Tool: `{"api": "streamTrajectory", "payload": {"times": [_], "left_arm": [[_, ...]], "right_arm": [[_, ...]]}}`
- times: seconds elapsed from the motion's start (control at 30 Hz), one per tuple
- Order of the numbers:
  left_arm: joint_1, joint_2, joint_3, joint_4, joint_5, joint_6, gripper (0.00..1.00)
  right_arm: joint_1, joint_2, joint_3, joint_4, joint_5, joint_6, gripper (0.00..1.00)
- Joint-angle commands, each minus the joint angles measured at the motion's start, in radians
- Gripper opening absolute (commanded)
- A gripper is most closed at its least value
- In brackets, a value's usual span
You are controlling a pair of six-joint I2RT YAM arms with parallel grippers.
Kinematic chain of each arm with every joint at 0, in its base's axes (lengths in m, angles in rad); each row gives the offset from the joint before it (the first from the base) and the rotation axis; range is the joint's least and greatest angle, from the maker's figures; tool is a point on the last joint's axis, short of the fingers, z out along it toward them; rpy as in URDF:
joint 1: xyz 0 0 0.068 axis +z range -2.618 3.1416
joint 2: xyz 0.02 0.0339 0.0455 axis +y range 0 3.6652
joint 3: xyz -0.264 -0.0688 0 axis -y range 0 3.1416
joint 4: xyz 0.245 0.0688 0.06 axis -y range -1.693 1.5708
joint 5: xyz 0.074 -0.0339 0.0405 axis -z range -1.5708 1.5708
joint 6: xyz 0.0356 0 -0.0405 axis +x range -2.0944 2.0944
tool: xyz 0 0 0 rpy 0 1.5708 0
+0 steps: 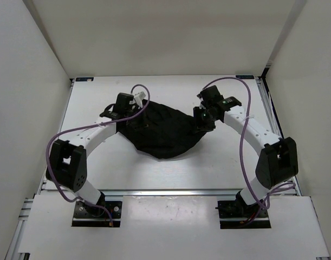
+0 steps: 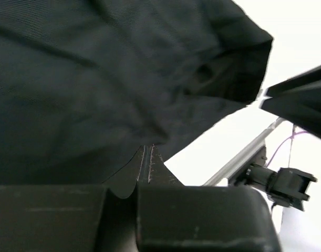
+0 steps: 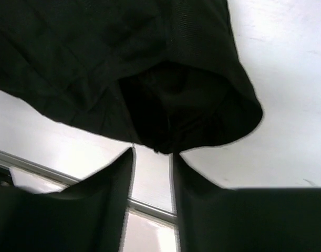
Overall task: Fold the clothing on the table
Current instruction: Flatten the skirt out
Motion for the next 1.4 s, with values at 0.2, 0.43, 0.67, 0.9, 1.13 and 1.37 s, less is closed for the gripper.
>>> {"api": "streamTrajectory", "payload": {"times": [0.2, 0.43, 0.67, 0.9, 1.13, 1.37], "left_arm": [[-0.167, 0.069, 0.036, 0.081, 0.059, -0.07, 0.0], [-0.109, 0.026, -0.056, 0.141, 0.097, -0.094, 0.0], [-0.089, 0.031, -0.078, 0.162, 0.122, -0.1, 0.0], [-0.1, 0.044, -0.095, 0.21, 0.166, -0.11, 0.0], [-0.088, 0.034, -0.127, 0.248, 0.203, -0.115, 0.0], [-0.048, 0.017, -0.159, 0.288, 0.226, -0.135, 0.0]], "right_arm": [[-0.057, 0.077, -0.044, 0.151, -0.116, 0.105, 0.34], [-0.041, 0.001, 0.023, -0.055, -0.055, 0.148, 0.35], [-0.004, -0.058, 0.102, -0.203, 0.056, 0.265, 0.39], [-0.091, -0.11, -0.136, -0.095, -0.028, 0.488, 0.43], [-0.115, -0.105, -0.184, 0.03, -0.073, 0.688, 0.44], [-0.11, -0.038, -0.076, 0.017, -0.056, 0.726, 0.44]]}}
